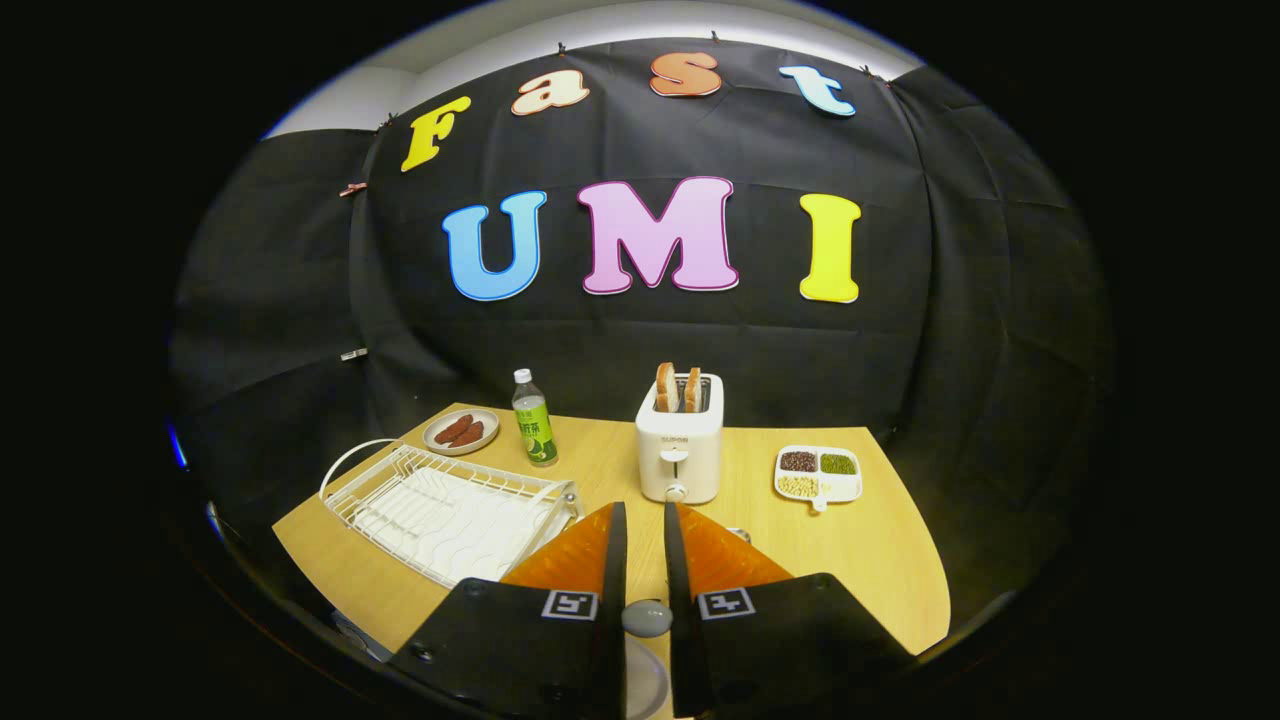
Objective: Take the plate from the dish rack, then take the spoon from the basket and place it into the plate.
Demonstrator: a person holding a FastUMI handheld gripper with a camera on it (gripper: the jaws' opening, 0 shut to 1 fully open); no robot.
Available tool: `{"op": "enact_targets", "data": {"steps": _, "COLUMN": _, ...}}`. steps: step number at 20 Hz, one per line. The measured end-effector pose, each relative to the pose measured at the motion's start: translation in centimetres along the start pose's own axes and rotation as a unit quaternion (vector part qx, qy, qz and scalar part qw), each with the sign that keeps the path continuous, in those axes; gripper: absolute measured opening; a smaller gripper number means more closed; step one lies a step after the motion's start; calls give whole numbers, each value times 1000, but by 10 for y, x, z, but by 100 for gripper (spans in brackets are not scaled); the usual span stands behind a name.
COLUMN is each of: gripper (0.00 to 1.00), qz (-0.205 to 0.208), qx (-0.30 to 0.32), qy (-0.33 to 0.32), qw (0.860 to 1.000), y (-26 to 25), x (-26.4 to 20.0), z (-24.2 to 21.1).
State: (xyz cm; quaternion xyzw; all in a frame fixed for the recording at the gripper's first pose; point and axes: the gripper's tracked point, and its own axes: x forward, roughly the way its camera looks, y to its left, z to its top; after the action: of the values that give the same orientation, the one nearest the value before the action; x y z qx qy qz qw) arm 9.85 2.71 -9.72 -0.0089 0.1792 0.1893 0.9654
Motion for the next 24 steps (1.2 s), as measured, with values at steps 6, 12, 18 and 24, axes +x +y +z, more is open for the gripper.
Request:
{"op": "enact_targets", "data": {"steps": 6, "gripper": 21, "qz": 6, "qx": 33, "qy": 37, "qw": 999, "y": 57, "x": 17, "z": -62}}
{"op": "enact_targets", "data": {"steps": 12, "gripper": 21, "qz": 9, "qx": 52, "qy": 65, "qw": 996, "y": 69, "x": 30, "z": -100}}
{"op": "enact_targets", "data": {"steps": 18, "gripper": 21, "qz": 27, "qx": 62, "qy": 95, "qw": 993, "y": 68, "x": 30, "z": -120}}
{"op": "enact_targets", "data": {"steps": 24, "gripper": 22, "qz": 53, "qx": 40, "qy": 104, "qw": 992, "y": 69, "x": 21, "z": -128}}
